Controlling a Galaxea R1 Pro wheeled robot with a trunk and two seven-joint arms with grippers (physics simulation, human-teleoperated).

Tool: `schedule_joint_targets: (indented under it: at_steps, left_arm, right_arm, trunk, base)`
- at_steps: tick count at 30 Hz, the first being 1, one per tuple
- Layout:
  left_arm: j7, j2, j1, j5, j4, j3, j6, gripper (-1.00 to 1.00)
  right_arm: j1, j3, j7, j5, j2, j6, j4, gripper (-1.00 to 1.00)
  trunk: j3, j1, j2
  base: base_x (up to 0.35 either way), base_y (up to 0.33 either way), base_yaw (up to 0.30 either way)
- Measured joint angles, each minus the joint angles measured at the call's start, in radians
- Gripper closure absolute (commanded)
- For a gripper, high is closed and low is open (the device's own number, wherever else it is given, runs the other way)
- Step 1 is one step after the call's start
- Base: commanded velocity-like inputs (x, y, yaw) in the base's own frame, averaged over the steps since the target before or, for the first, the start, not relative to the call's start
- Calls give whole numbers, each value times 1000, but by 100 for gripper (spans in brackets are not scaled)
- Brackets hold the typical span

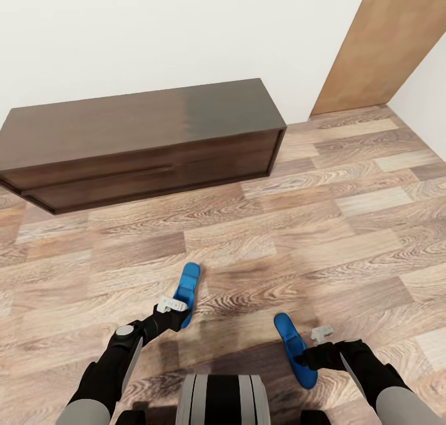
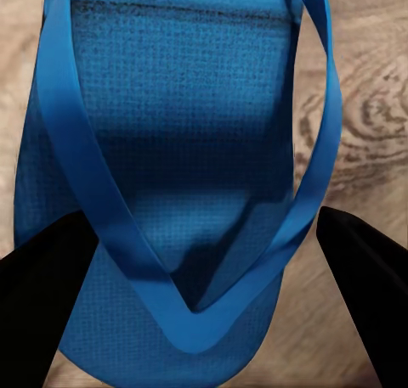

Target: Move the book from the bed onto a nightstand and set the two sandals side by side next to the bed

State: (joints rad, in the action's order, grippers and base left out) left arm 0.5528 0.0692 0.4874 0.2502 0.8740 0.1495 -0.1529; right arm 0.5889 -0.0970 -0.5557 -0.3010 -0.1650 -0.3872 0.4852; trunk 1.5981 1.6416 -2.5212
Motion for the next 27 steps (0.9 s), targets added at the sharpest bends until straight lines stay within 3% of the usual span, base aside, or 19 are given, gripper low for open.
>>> schedule_joint_targets:
  at_steps: [3, 9, 17, 27]
  left_arm:
    - [0, 1, 0, 0, 0, 0, 0, 100]
    - [0, 1, 0, -1, 0, 0, 0, 100]
    - [0, 1, 0, 0, 0, 0, 0, 100]
    - [0, 0, 0, -1, 1, 0, 0, 100]
  right_arm:
    - [0, 0, 0, 0, 0, 0, 0, -100]
    - [0, 0, 0, 0, 0, 0, 0, -100]
    - [0, 0, 0, 0, 0, 0, 0, -100]
    - [0, 0, 0, 0, 0, 0, -1, -100]
  trunk:
    - [12, 1, -1]
    - [12, 1, -1]
    - [43, 5, -3]
    - [43, 4, -3]
  base:
    - [0, 0, 0]
    - [0, 0, 0]
    - [0, 0, 0]
    - [85, 0, 0]
